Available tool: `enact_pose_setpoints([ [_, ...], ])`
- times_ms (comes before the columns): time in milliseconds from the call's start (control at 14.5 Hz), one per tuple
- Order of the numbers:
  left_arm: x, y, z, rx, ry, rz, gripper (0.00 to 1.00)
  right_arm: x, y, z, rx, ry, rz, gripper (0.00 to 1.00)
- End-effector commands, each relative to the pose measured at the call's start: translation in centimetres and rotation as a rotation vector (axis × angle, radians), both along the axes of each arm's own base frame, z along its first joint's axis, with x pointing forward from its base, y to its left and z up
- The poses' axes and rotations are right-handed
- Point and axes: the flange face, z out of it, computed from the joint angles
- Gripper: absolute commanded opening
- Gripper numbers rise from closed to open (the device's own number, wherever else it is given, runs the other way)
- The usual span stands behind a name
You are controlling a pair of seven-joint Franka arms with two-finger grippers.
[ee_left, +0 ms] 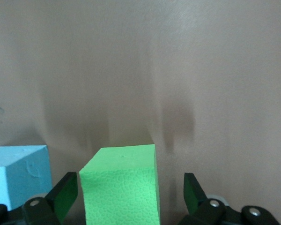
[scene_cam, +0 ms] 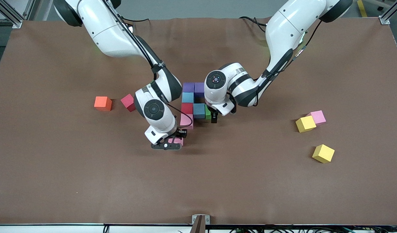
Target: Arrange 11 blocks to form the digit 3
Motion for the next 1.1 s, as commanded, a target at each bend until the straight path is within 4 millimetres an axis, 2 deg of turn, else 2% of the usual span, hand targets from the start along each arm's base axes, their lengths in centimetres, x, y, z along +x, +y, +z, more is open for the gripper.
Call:
enact_pose_setpoints([
  [0, -0.6, 1.3, 2.4, 0.016, 0.028, -0.043, 1.0, 0.2, 1.1, -0.1, -0.012, -0.002, 0.058, 0.0],
  [207, 1.5, 3.9, 4.8, 0.01, 0.035, -0.069, 1.0, -0.5, 2.3, -0.4, -0.01, 0.001, 0.066, 0.0],
  [483, 5.3, 9.2, 7.6, 0.025, 0.022, -0.163, 1.0, -0.8, 2.9, -0.9, -0.006, 0.005, 0.019, 0.0],
  [691, 9.2, 15.4, 9.3, 0.017, -0.001, -0.203, 1.0, -0.7, 3.0, -0.8, -0.001, 0.004, -0.03, 0.0],
  [898, 12.2, 21.8, 9.8, 0.012, -0.001, -0.314, 1.0, -0.6, 4.1, -1.4, 0.004, 0.004, -0.086, 0.0],
  [1036, 14.1, 26.8, 9.8, 0.019, -0.002, -0.377, 1.0, -0.6, 4.2, -1.3, 0.003, 0.006, -0.091, 0.0],
])
